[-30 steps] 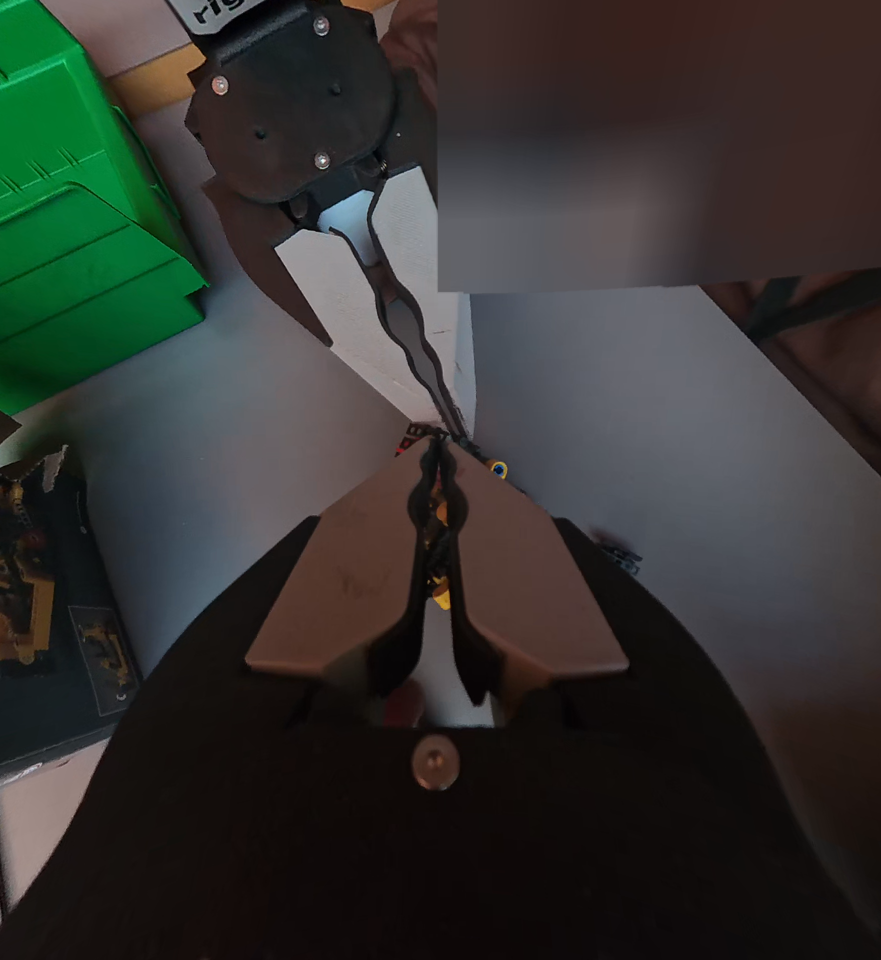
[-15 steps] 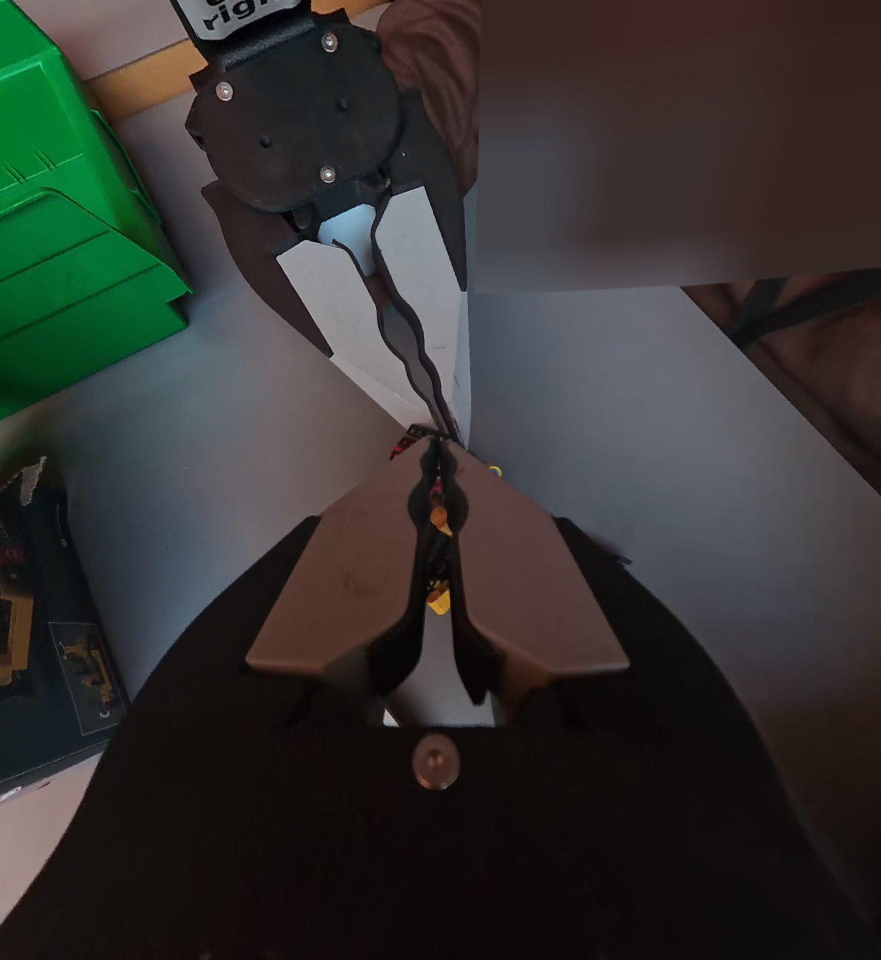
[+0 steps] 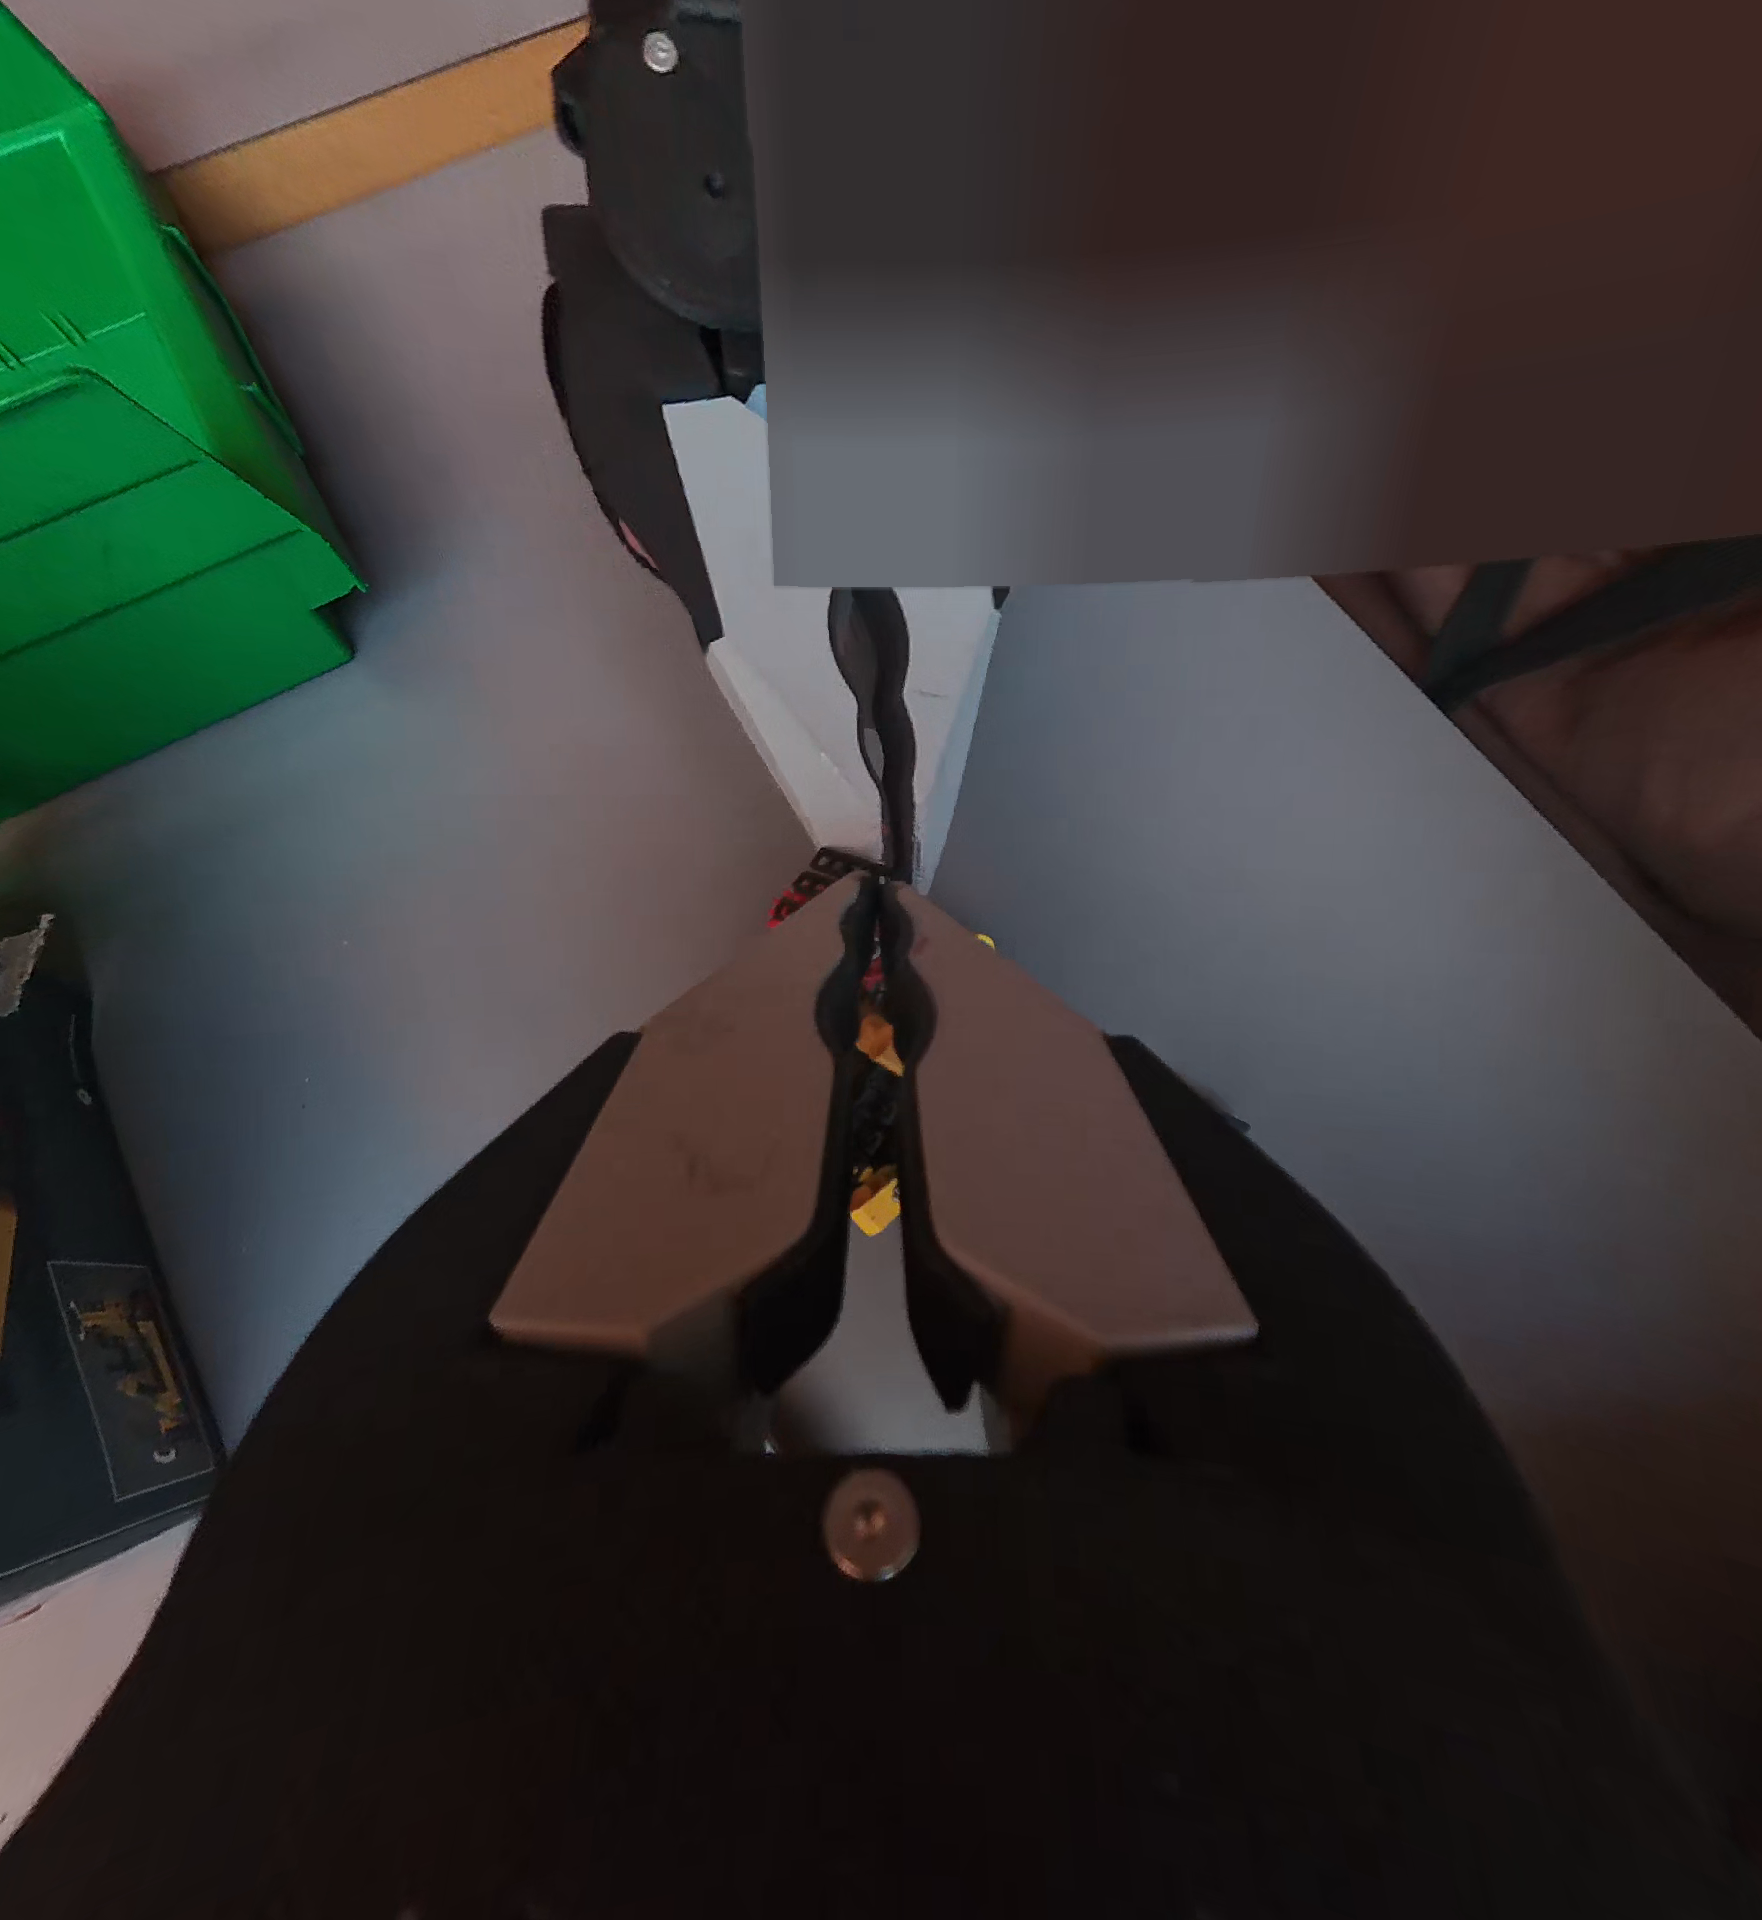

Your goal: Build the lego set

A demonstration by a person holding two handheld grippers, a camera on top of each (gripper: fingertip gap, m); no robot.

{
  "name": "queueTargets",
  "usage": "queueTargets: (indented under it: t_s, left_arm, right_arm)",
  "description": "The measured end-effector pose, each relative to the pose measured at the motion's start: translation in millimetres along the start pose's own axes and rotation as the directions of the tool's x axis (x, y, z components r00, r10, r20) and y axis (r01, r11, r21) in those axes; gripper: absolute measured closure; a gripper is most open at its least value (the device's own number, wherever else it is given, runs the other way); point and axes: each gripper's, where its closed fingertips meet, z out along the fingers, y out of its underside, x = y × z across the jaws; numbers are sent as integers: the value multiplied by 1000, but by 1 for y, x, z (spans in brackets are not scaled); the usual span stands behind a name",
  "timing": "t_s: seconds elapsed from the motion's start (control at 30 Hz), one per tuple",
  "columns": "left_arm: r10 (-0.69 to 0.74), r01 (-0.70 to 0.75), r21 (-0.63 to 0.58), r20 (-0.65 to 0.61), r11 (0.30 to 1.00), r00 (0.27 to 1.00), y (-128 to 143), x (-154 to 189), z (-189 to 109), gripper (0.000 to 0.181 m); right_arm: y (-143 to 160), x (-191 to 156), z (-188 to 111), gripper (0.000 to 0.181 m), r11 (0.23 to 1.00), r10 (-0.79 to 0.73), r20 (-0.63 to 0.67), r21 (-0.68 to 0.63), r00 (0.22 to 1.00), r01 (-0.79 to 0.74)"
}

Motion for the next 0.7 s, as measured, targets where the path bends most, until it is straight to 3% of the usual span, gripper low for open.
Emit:
queueTargets:
  t_s: [0.7]
  left_arm:
    - [-24, 24, 7, -11, 1000, 1000, -1, 1, 3, 181]
  right_arm:
    - [4, -2, 1, 181, 994, -104, -68, -41, 992, 101]
